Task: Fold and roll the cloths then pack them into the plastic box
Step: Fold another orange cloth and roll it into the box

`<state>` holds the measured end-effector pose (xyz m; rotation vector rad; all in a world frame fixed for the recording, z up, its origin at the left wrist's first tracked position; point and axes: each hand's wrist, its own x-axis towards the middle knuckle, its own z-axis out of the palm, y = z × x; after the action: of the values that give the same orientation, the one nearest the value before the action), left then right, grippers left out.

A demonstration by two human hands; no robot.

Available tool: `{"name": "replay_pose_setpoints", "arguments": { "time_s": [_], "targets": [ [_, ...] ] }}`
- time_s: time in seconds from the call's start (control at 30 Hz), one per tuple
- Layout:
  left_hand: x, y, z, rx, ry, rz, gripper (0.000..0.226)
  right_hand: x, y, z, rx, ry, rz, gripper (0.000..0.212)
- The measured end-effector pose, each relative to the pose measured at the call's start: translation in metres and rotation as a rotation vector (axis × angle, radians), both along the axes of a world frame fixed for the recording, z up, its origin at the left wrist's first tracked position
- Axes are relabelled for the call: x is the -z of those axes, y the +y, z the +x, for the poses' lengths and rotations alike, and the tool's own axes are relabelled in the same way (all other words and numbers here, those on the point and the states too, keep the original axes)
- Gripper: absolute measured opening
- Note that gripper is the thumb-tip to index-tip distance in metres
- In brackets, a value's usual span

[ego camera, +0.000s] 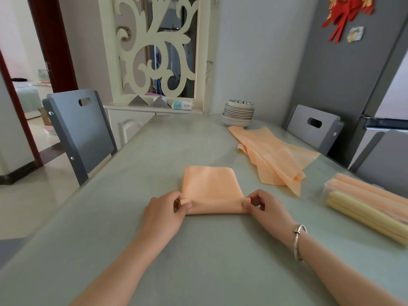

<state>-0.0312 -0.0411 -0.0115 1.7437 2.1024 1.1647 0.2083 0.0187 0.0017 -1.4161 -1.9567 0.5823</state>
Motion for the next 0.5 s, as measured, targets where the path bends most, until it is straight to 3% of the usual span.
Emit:
{"name": "replay_pose_setpoints", "arguments": {
  "time_s": [0.1, 0.27, 0.37, 0.5],
  "targets": [
    [0.0, 0.001, -0.001, -0.019, -0.142, -0.055, 0.019, 0.004, 0.001, -0.001, 0.008, -0.044, -0.019, 0.01],
    [-0.002, 0.003, 0.006, -0.091, -0.046, -0.048, 0.026, 0.003, -0.002, -0.009, 0.021, -0.174, 0.02, 0.017],
    [-0.003, 0.002, 0.009, -0.12, 0.145, 0.052, 0.029, 0.001, -0.004, -0.012, 0.04, -0.346, 0.224, 0.022],
    [-0.002, 0.003, 0.013, -0.029, 0.476, 0.21, 0.018, 0.003, -0.005, -0.014, -0.141, -0.526, 0.461, 0.025]
  ]
}}
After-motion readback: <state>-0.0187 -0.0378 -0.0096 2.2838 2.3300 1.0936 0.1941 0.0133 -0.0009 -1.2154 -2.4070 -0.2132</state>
